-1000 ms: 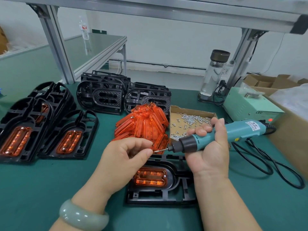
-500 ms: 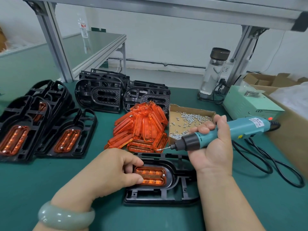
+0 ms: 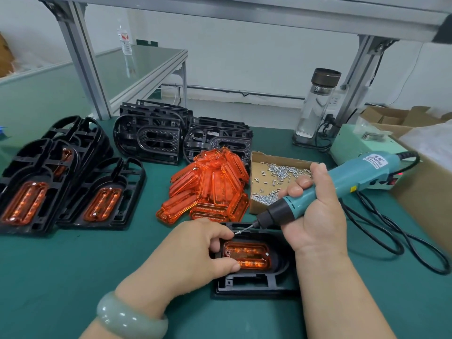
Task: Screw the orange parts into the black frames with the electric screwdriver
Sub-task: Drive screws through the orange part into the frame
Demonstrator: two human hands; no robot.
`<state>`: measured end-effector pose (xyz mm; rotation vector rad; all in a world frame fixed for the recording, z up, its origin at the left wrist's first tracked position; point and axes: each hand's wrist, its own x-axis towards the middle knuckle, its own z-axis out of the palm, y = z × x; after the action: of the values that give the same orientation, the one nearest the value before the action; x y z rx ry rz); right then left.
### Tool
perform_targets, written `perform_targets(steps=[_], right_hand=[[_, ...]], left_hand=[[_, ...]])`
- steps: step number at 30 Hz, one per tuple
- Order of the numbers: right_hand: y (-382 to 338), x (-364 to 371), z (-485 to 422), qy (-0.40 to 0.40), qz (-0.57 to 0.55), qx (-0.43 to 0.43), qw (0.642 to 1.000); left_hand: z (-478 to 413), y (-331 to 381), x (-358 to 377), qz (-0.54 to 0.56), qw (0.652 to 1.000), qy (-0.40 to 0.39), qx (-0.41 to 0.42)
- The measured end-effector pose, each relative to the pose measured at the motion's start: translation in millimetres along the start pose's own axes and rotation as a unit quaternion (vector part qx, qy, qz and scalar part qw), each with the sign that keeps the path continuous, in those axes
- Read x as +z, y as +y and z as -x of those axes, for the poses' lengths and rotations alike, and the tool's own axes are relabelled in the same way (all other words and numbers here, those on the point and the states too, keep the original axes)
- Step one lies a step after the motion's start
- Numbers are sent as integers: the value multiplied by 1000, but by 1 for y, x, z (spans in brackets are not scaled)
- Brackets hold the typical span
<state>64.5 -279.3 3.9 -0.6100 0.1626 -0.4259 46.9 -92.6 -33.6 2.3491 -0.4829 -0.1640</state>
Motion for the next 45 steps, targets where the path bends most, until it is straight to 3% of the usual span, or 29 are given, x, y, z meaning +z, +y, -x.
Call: perform_targets(steps=[15, 28, 39, 45], right_hand=[[12, 9, 8, -170, 153, -52, 972], [15, 14, 15, -211, 183, -54, 959], [22, 25, 20, -339, 199, -23, 919], [23, 27, 23, -367, 183, -8, 912]], left_hand=[[-1, -4, -4, 24, 999, -24, -20], [-1, -4, -5, 17, 999, -31, -16], [-1, 7, -8, -13, 998, -47, 25], [-2, 11, -7, -10, 999, -48, 7]])
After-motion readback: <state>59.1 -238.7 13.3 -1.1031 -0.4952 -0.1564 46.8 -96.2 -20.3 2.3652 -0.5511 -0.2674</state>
